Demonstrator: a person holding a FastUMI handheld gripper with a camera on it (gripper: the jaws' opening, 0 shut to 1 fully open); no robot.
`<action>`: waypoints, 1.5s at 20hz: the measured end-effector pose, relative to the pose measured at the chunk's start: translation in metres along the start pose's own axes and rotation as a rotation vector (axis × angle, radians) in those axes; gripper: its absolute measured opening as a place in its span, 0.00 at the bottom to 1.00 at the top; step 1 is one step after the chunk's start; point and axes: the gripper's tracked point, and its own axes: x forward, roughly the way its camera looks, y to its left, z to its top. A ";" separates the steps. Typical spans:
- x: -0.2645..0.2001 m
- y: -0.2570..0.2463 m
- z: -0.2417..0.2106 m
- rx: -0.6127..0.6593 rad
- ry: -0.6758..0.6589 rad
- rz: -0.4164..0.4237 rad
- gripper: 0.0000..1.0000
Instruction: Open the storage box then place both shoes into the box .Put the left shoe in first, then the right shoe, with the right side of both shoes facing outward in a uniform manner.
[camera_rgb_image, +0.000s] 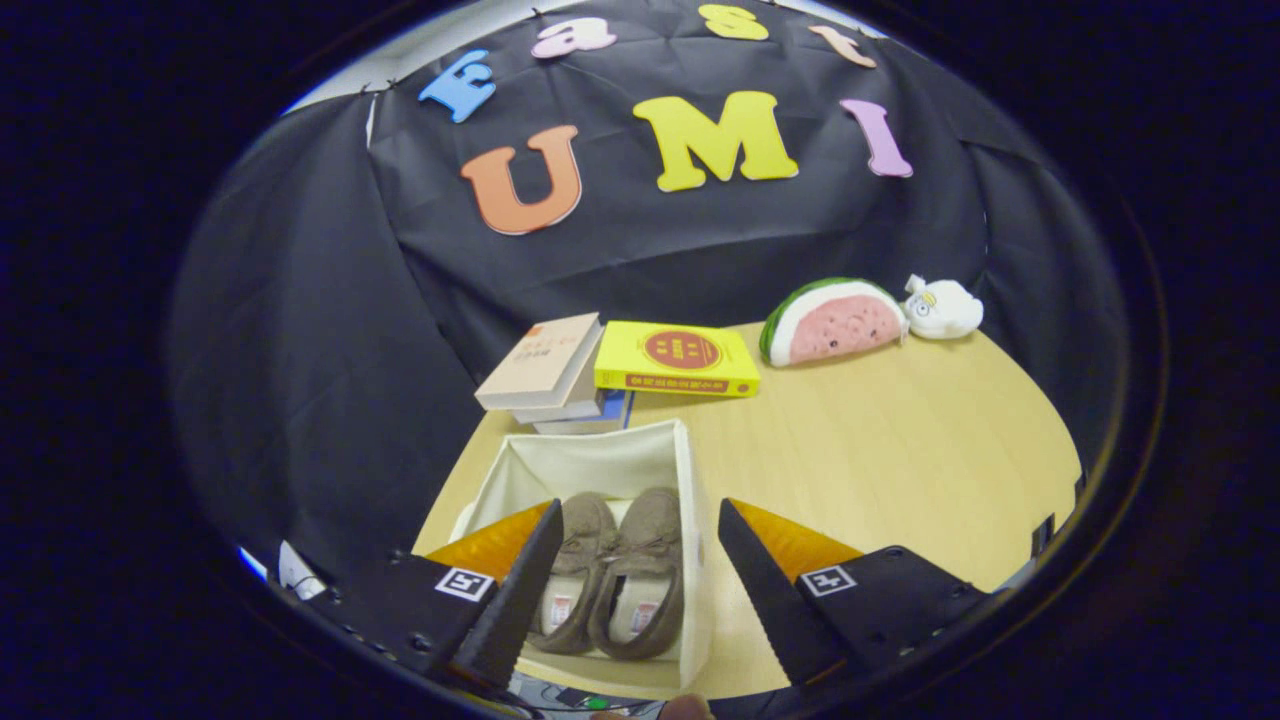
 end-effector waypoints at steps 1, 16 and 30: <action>-0.008 -0.008 0.008 -0.024 -0.037 0.007 0.96; -0.164 -0.120 0.027 -0.260 -0.606 -0.060 0.96; -0.180 -0.107 -0.025 -0.239 -0.570 0.011 0.96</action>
